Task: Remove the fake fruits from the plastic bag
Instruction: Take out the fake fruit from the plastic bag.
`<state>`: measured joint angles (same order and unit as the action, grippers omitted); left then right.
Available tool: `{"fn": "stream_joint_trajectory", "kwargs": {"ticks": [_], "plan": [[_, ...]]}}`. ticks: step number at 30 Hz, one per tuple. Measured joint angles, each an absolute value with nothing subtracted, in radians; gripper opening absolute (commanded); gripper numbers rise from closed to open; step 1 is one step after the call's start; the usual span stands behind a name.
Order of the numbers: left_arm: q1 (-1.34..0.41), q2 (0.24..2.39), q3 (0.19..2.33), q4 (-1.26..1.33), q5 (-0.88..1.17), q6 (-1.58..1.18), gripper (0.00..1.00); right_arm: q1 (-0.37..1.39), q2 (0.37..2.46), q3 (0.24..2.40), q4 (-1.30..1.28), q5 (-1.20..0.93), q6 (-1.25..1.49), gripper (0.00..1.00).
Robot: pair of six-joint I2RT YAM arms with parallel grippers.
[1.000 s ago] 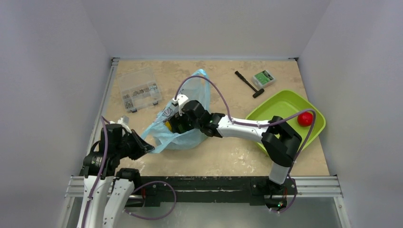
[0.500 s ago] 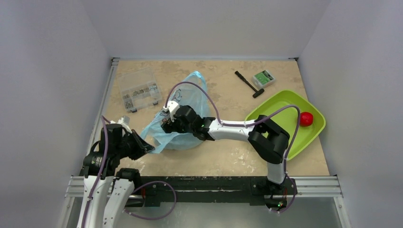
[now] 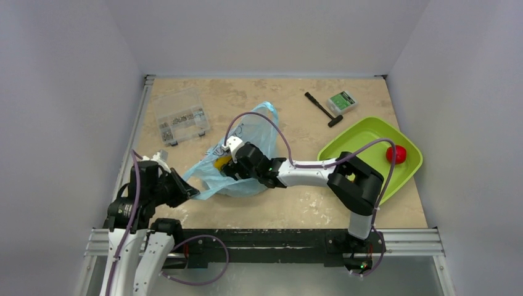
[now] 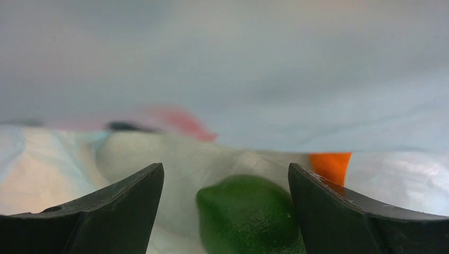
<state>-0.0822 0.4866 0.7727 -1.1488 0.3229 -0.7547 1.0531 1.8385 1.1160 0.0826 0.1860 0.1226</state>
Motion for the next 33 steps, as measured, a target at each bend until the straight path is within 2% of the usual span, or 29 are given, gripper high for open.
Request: {"fn": "stream_joint_trajectory", "kwargs": {"ticks": [8, 10, 13, 16, 21, 24, 33], "plan": [[-0.082, 0.473, 0.789, -1.15, 0.31, -0.736, 0.0, 1.053, 1.842, 1.082, 0.027, 0.2, 0.136, 0.74], [-0.082, 0.473, 0.789, -1.15, 0.314, -0.736, 0.0, 1.053, 1.831, 1.053, 0.037, 0.198, 0.138, 0.64], [-0.082, 0.474, 0.785, -1.144, 0.334, -0.736, 0.0, 1.053, 1.826, 1.039, 0.04, 0.196, 0.14, 0.43], [-0.082, 0.474, 0.749, -1.117, 0.363, -0.74, 0.0, 1.053, 1.826, 1.039, 0.042, 0.199, 0.14, 0.27], [-0.082, 0.473, 0.704, -1.112, 0.379, -0.741, 0.0, 1.053, 1.803, 1.038, 0.054, 0.214, 0.146, 0.14], [-0.082, 0.46, 0.695, -1.105, 0.379, -0.749, 0.0, 1.053, 1.753, 1.037, 0.099, 0.226, 0.152, 0.02], [-0.082, 0.459, 0.695, -1.105, 0.368, -0.748, 0.0, 1.053, 1.591, 1.072, 0.159, 0.245, 0.19, 0.0]]}}
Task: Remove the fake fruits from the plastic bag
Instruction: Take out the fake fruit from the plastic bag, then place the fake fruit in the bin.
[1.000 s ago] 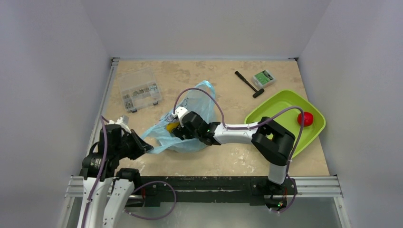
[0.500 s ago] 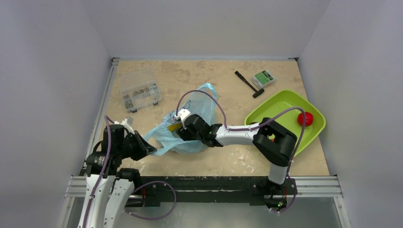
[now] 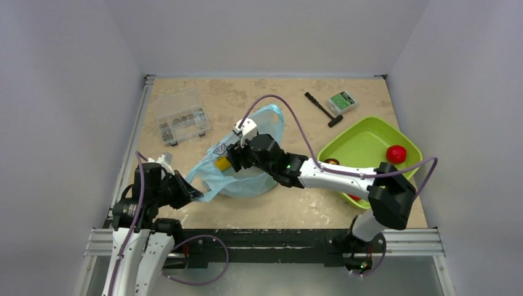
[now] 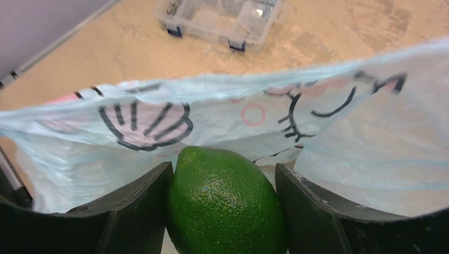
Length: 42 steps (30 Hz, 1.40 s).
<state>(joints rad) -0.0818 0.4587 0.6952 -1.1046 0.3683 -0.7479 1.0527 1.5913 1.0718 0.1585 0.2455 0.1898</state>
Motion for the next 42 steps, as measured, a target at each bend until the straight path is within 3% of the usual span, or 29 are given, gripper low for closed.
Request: {"fn": "stream_joint_trajectory", "kwargs": {"ticks": [4, 7, 15, 26, 32, 42], "plan": [[-0.082, 0.459, 0.696, -1.101, 0.364, -0.742, 0.01, 1.053, 1.516, 1.072, 0.151, 0.245, 0.21, 0.0], [-0.082, 0.467, 0.696, -1.09, 0.374, -0.736, 0.18, 1.051, 1.457, 1.089, 0.123, 0.247, 0.227, 0.0], [-0.082, 0.485, 0.757, -1.088, 0.39, -0.668, 0.98, 1.048, 1.267, 1.178, 0.002, 0.316, 0.252, 0.0], [-0.082, 0.466, 0.997, -1.095, 0.175, -0.548, 1.0, 0.908, 0.855, 1.07, -0.281, 0.697, 0.385, 0.0], [-0.082, 0.6, 1.006, -0.927, 0.306, -0.484, 0.96, 0.678, 0.716, 0.943, -0.443, 0.846, 0.514, 0.0], [-0.224, 1.088, 1.237, -0.831, 0.429, -0.367, 1.0, 0.18, 0.96, 0.747, -0.479, 0.553, 0.648, 0.0]]}}
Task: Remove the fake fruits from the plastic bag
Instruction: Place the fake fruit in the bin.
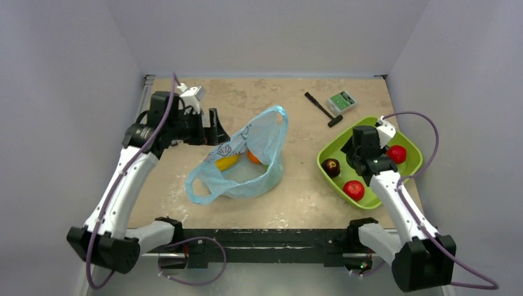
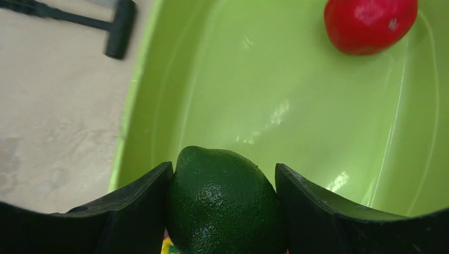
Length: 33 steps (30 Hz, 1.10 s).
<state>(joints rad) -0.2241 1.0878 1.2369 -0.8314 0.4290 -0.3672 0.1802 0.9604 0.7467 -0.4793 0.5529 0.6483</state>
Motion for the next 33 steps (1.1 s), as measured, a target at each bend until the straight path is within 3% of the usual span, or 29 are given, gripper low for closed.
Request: {"fn": "stream_joint_trajectory", "kwargs": {"ticks": [3, 6, 11, 19, 25, 28, 33], "plan": [[-0.279, 1.221, 1.316, -0.855, 0.443, -0.311, 1.0, 0.082, 1.051, 0.718, -0.469, 0.463, 0.664, 0.0], [-0.3, 1.3, 1.338, -0.857, 0.453, -0.282, 0.99, 0.016, 1.129, 0.69, -0.427, 0.397, 0.669, 0.06], [-0.343, 1.353, 1.337, -0.859, 0.455, -0.242, 0.83, 0.005, 1.195, 0.661, -0.371, 0.35, 0.665, 0.16], [-0.386, 1.358, 1.274, -0.83, 0.373, -0.181, 0.38, -0.028, 1.28, 0.661, -0.312, 0.3, 0.648, 0.53], [-0.386, 1.35, 1.205, -0.796, 0.357, -0.162, 0.02, -0.028, 1.3, 0.661, -0.288, 0.251, 0.626, 0.89], [-0.387, 1.325, 1.19, -0.782, 0.332, -0.162, 0.0, -0.028, 1.298, 0.661, -0.281, 0.228, 0.606, 0.99], [-0.387, 1.213, 1.134, -0.715, 0.283, -0.165, 0.0, -0.028, 1.265, 0.677, -0.3, 0.212, 0.551, 0.99]]}}
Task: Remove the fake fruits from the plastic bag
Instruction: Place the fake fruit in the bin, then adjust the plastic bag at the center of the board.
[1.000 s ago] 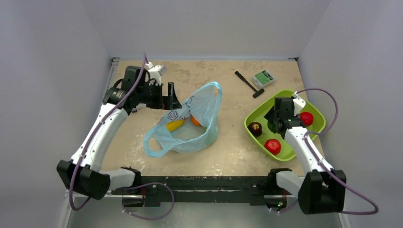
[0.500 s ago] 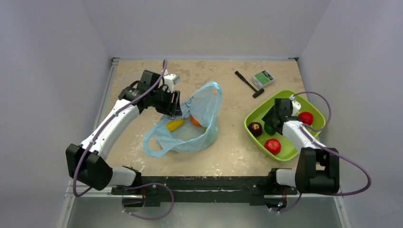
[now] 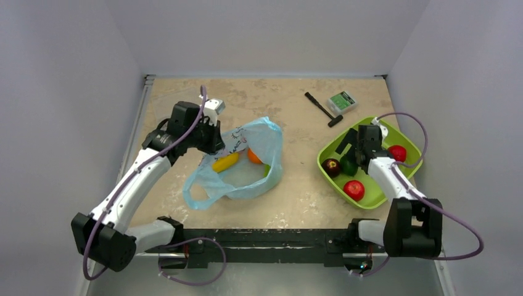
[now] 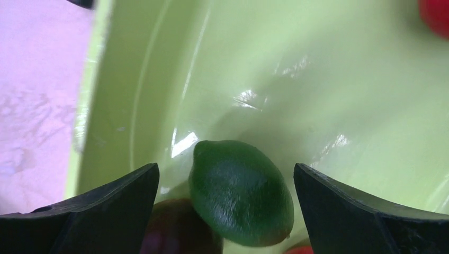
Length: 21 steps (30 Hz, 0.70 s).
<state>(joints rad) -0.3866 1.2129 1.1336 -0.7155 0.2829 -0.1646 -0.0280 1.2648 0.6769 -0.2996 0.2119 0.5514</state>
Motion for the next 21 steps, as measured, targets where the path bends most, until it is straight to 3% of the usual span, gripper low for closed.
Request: {"fn": "stream_joint_trajectory", "kwargs": {"ticks": [8, 15, 21], "plan": [[-0.387, 1.018, 1.053, -0.6, 0.196, -0.198, 0.0, 0.081, 1.023, 0.81, -0.361, 0.175, 0.435, 0.98], [-0.387, 1.013, 1.049, -0.577, 0.143, -0.217, 0.0, 0.419, 0.912, 0.903, -0.281, -0.058, 0.364, 0.93], [-0.387, 1.012, 1.037, -0.562, 0.122, -0.225, 0.0, 0.702, 0.925, 0.92, -0.201, -0.233, 0.381, 0.82]]}}
